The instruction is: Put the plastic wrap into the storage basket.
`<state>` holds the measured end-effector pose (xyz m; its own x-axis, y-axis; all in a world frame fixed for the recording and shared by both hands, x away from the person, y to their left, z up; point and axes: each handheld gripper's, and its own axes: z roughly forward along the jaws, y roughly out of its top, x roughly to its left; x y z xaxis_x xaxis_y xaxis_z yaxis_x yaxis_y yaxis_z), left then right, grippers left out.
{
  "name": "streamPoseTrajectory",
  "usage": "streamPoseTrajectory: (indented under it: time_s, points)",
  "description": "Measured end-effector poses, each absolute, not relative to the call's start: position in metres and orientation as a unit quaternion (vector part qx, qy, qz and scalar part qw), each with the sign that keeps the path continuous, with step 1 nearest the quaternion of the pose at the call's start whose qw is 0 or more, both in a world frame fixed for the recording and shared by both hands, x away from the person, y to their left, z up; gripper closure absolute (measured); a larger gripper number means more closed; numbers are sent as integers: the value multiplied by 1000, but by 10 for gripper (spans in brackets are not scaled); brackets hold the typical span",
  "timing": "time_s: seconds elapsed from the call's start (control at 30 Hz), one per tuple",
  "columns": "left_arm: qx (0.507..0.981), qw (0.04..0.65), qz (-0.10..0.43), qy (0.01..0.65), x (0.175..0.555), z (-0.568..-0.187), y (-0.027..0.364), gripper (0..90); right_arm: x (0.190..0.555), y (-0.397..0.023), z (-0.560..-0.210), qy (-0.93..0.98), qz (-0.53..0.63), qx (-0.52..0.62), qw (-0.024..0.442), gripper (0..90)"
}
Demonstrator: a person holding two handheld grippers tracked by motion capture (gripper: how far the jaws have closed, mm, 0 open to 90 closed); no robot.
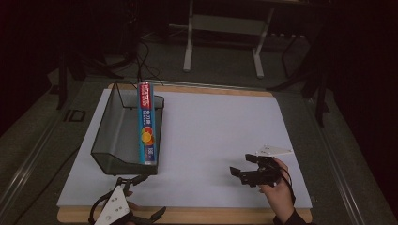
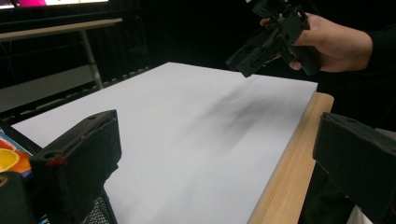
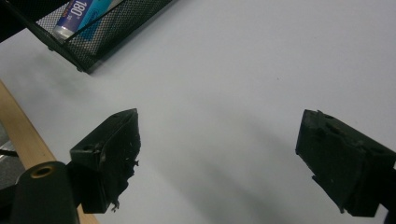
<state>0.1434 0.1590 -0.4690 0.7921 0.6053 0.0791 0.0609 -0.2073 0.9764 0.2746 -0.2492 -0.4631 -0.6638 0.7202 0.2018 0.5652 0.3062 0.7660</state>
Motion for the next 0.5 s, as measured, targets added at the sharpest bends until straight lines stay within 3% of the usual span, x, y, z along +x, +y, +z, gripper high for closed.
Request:
streamPoseTrajectory:
  time_s: [0.23, 0.5]
  points:
    - [742, 588, 231, 223, 143, -469, 159, 20, 273, -255, -468, 799, 435, 398, 121, 140]
    - [742, 588, 231, 222, 143, -469, 159, 20, 276, -252, -473, 806, 425, 394, 120, 142]
